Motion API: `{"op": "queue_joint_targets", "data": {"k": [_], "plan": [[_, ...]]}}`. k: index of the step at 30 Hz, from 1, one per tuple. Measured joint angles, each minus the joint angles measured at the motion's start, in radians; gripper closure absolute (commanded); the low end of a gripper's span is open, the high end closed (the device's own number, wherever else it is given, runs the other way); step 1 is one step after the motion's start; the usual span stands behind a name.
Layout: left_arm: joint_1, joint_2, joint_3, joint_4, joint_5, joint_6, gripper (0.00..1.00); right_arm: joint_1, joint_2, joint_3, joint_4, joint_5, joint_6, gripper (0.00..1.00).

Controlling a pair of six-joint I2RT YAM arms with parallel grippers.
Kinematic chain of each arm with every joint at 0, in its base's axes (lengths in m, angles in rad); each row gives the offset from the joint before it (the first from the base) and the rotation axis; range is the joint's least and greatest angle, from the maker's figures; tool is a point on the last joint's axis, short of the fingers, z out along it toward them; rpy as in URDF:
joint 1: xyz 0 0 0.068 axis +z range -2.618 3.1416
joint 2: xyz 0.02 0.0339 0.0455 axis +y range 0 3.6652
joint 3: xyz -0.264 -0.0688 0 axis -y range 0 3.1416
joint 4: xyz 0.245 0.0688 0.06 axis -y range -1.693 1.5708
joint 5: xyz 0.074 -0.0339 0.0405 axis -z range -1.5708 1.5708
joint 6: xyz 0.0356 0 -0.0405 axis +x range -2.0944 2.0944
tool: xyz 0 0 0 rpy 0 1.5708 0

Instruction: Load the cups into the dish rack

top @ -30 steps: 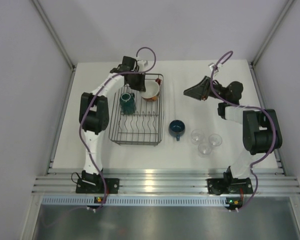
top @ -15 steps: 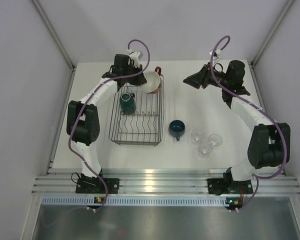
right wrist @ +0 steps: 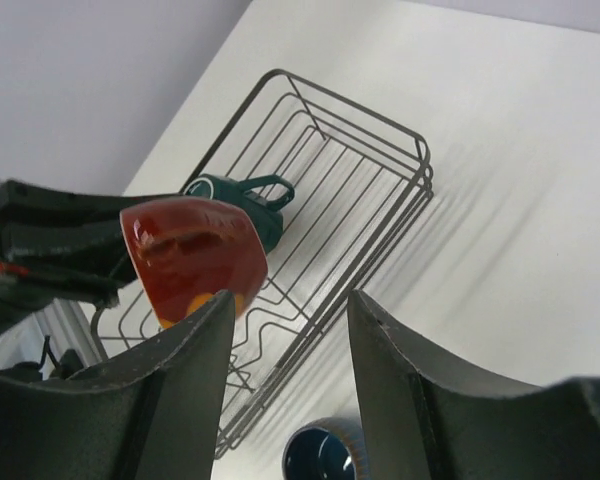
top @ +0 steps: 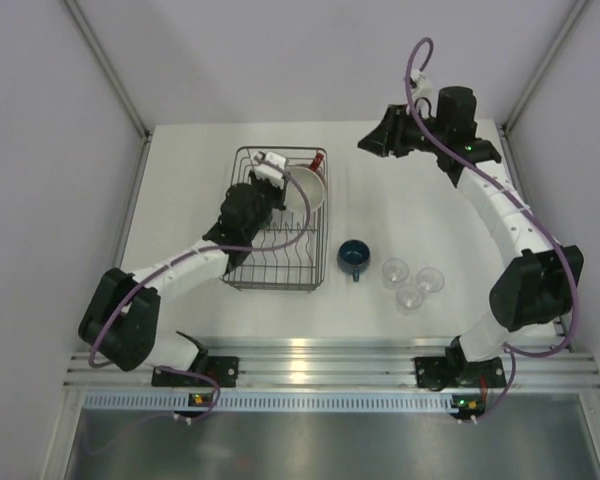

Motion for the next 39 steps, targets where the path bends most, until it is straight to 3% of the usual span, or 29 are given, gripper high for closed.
{"op": "queue_joint_targets", "data": {"k": [6, 12, 21, 33, 36, 39], "plan": [[-0.158, -0.013, -0.24, 0.406, -0.278, 0.255, 1.0, 0.124, 0.066, 0.216, -0.193, 0.083, -0.031, 0.51], [-0.216, 0.026, -0.257, 0.594, -0.414, 0.482, 1.0, 0.196, 0.085, 0.247, -0.33, 0.151, -0.051, 0.52], [-0.279, 0.125, -0.225, 0.651, -0.428, 0.679, 1.0, 0.206, 0.095, 0.247, -0.413, 0.187, -0.061, 0.51], [-0.329, 0.134, -0.209, 0.658, -0.401, 0.773, 1.0, 0.239, 0.163, 0.298, -0.451, 0.188, -0.066, 0.52], [-0.341, 0.133, -0.209, 0.658, -0.395, 0.78, 1.0, 0.241, 0.18, 0.298, -0.453, 0.185, -0.071, 0.55], [-0.349, 0.128, -0.209, 0.658, -0.39, 0.786, 1.0, 0.241, 0.188, 0.298, -0.453, 0.172, -0.073, 0.68]]}}
